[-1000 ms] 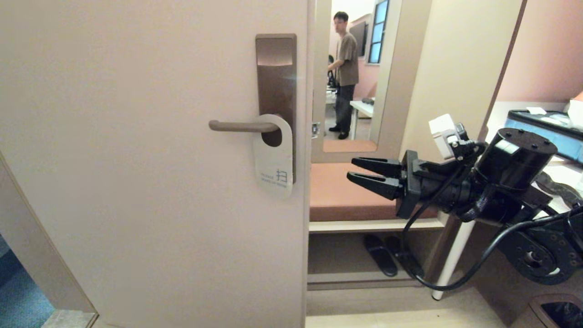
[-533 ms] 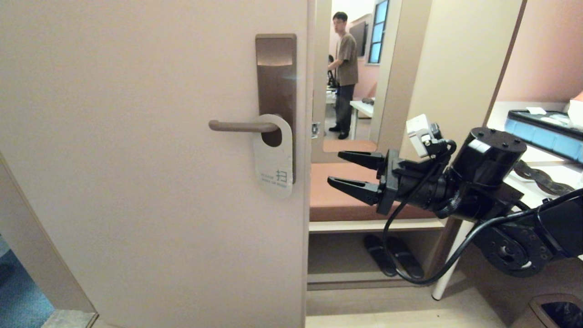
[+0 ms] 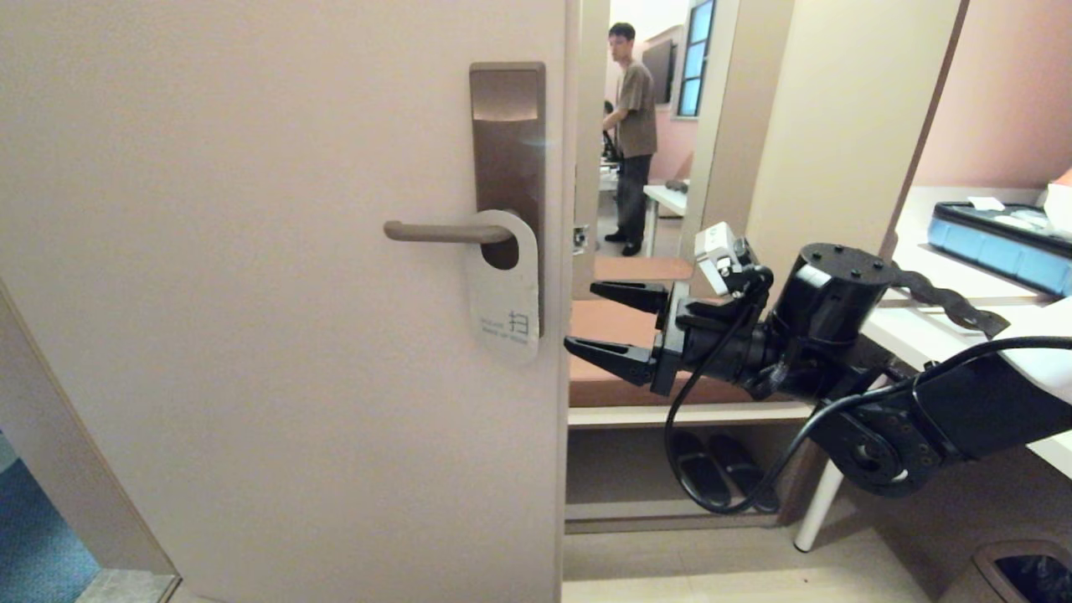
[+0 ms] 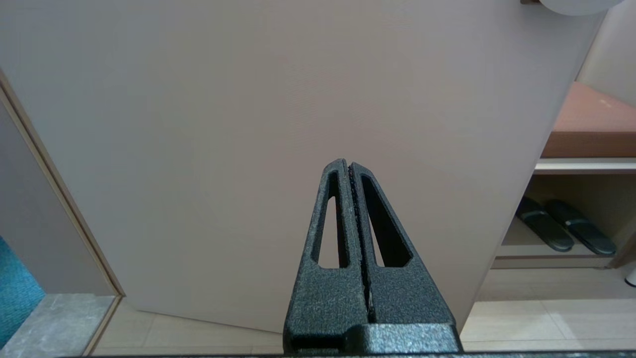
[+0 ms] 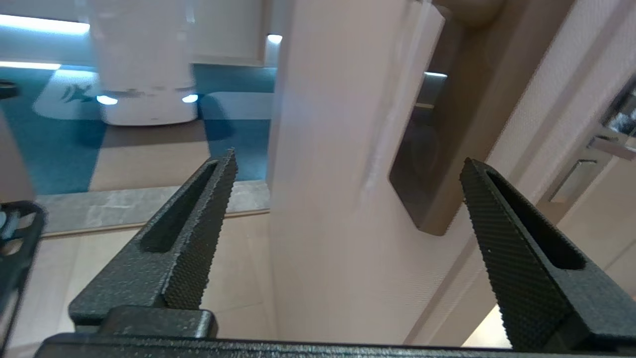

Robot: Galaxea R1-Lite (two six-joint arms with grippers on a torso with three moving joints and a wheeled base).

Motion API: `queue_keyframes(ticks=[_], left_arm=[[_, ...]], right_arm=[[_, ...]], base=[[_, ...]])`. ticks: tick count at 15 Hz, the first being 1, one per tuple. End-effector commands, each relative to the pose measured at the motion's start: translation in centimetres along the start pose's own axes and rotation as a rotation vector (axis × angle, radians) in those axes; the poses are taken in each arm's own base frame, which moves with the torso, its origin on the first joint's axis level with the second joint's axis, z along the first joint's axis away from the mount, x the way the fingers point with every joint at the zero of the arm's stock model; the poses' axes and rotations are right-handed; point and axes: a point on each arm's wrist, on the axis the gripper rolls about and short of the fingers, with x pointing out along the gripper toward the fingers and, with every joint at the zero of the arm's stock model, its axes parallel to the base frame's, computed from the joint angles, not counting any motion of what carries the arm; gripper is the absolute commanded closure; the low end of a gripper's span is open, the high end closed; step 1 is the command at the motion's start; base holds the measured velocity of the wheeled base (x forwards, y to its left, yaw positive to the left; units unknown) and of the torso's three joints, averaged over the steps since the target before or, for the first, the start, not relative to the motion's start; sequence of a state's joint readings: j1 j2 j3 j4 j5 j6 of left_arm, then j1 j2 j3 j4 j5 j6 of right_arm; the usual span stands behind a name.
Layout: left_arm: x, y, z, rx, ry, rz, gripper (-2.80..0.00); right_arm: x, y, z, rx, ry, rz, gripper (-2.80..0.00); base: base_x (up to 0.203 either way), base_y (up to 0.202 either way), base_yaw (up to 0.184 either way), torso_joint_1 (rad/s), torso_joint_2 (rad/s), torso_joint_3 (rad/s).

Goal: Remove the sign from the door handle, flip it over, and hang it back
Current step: Take down the sign

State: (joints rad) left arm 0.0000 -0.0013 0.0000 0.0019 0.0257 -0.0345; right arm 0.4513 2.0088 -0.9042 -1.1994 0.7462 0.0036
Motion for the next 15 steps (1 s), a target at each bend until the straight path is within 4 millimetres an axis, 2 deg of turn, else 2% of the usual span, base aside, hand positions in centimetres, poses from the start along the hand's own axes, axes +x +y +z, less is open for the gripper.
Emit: queue_keyframes(ticks=[1,9,15], left_arm=[[0.0,0.0,0.0,-0.001,0.001,0.000,0.00],[0.0,0.0,0.0,-0.001,0.002,0.000,0.00],[0.0,0.0,0.0,-0.001,0.001,0.000,0.00]], right_arm=[[1.1,-0.3,-1.2,0.010,0.009,-0.004,-2.80],[4.8,-1.6,-2.9,0.006,-0.015,-0.001,-2.80],[6.9,-1.1,-3.8,0.005,-0.023,-0.002,-2.80]], base=[[0.000,0.000,0.000,0.000,0.00,0.000],[0.000,0.000,0.000,0.000,0.00,0.000],[0.000,0.000,0.000,0.000,0.00,0.000]])
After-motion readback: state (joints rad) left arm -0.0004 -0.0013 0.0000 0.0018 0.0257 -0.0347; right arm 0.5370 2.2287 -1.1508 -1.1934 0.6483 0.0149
